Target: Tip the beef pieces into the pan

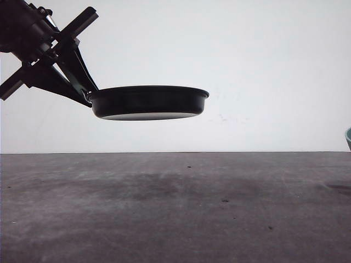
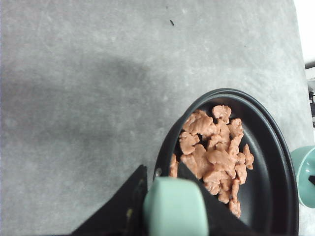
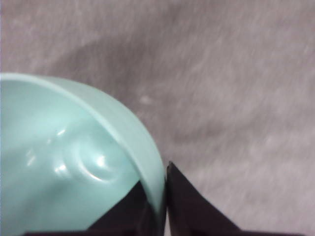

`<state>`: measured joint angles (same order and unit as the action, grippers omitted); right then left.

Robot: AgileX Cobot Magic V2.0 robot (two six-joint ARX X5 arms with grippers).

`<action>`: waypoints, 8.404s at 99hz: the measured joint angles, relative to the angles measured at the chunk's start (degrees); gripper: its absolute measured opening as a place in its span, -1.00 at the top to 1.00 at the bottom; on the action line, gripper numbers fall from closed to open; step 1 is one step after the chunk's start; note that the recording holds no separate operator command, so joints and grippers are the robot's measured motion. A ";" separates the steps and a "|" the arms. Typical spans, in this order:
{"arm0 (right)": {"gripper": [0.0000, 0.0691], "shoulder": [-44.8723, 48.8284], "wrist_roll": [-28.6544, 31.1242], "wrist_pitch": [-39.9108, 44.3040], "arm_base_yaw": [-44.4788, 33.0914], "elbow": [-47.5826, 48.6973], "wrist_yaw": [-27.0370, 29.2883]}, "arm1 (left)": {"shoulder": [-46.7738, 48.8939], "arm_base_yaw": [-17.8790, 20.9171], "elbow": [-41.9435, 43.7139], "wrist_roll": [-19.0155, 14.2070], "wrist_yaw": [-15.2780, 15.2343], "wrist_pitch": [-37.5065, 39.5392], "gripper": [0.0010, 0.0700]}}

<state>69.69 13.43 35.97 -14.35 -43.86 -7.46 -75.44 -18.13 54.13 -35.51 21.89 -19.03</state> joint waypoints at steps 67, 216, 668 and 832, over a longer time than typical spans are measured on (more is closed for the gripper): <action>0.12 9.60 -1.55 1.11 -1.03 0.35 -1.84 | 0.13 0.00 0.00 0.31 -0.79 0.13 0.87; 0.99 -32.81 0.61 12.44 14.73 -29.75 -8.83 | -14.32 3.10 0.70 11.76 -9.77 0.50 0.85; 0.99 -69.35 -15.15 -13.51 14.95 39.19 7.43 | 65.22 8.48 -12.94 24.35 -34.12 -21.07 0.94; 0.99 -69.35 -15.15 -13.53 14.97 39.19 7.45 | 75.12 12.13 -46.16 32.94 -24.96 -12.83 0.94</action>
<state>0.34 -1.72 22.44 0.62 -4.67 -0.01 -0.32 -6.00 7.97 -2.57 -3.07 -31.86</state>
